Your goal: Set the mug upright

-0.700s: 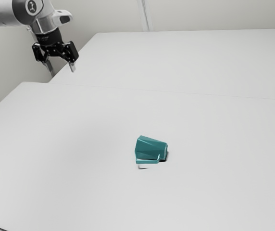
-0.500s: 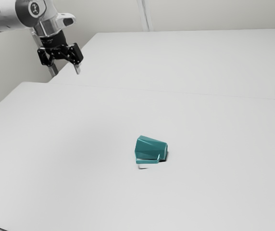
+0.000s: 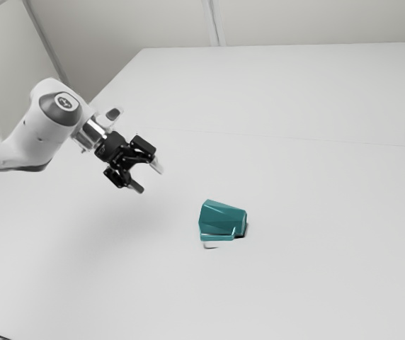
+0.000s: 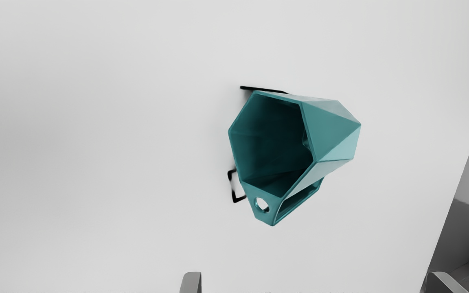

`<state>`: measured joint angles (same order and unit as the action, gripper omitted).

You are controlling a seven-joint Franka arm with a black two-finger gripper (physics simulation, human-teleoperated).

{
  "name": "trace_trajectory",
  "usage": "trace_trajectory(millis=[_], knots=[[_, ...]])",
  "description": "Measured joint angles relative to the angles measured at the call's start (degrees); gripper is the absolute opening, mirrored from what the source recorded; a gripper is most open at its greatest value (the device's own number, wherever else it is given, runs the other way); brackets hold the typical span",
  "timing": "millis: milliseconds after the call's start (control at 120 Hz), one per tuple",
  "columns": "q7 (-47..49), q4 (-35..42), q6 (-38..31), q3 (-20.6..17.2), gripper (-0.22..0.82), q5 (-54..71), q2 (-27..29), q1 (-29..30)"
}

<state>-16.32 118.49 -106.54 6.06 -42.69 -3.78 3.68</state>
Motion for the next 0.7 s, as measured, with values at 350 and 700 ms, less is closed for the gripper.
trace_trajectory(millis=[350,700], knots=[[-16.0,7.8,-8.0,-1.0,0.6,-8.0,1.4,-1.8],[-25.4,9.9,-10.1,-1.2,0.6,-14.3,-1.8,-0.8]])
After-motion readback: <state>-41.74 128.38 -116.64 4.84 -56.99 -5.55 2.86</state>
